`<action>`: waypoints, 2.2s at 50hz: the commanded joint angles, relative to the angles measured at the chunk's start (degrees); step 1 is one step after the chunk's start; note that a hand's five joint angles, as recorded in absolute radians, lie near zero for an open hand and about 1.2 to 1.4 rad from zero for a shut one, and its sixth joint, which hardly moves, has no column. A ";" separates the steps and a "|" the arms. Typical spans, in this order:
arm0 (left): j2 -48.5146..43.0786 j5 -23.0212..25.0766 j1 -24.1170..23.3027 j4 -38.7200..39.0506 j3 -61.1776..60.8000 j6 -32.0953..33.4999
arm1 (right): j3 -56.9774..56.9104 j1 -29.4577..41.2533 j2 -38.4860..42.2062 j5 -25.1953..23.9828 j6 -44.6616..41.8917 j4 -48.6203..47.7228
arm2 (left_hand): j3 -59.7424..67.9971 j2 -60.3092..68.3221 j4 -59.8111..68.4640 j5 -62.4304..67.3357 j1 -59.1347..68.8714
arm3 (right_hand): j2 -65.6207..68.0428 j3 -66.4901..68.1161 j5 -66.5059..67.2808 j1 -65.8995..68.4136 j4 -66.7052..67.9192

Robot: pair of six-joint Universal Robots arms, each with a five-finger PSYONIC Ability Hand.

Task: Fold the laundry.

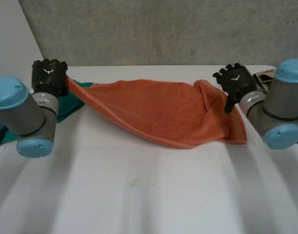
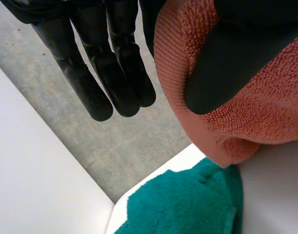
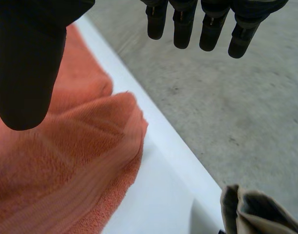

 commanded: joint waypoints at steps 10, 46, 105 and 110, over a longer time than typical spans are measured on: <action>4.05 -0.04 1.26 -3.28 -1.58 -3.81 | 16.08 -7.19 -11.29 -7.11 2.19 14.75 | 11.62 11.31 11.12 13.94 13.13 | 22.84 22.63 22.30 21.64 23.13; 4.05 0.13 1.26 -4.51 -1.75 -1.71 | 15.82 -8.42 -3.54 -6.94 -1.17 -5.55 | 11.62 11.31 11.12 13.94 13.13 | 68.28 68.07 67.74 67.08 68.57; -1.75 -7.95 -0.24 -21.83 43.79 4.89 | -17.24 -2.88 -7.51 7.48 0.16 -20.04 | 11.62 11.31 11.12 13.94 13.13 | 68.28 68.07 67.74 67.08 68.57; -2.72 -7.78 0.64 -20.16 37.99 4.28 | -13.02 -2.97 -6.98 7.13 0.16 -18.82 | 11.62 11.31 11.12 13.94 13.13 | 68.28 68.07 67.74 67.08 68.57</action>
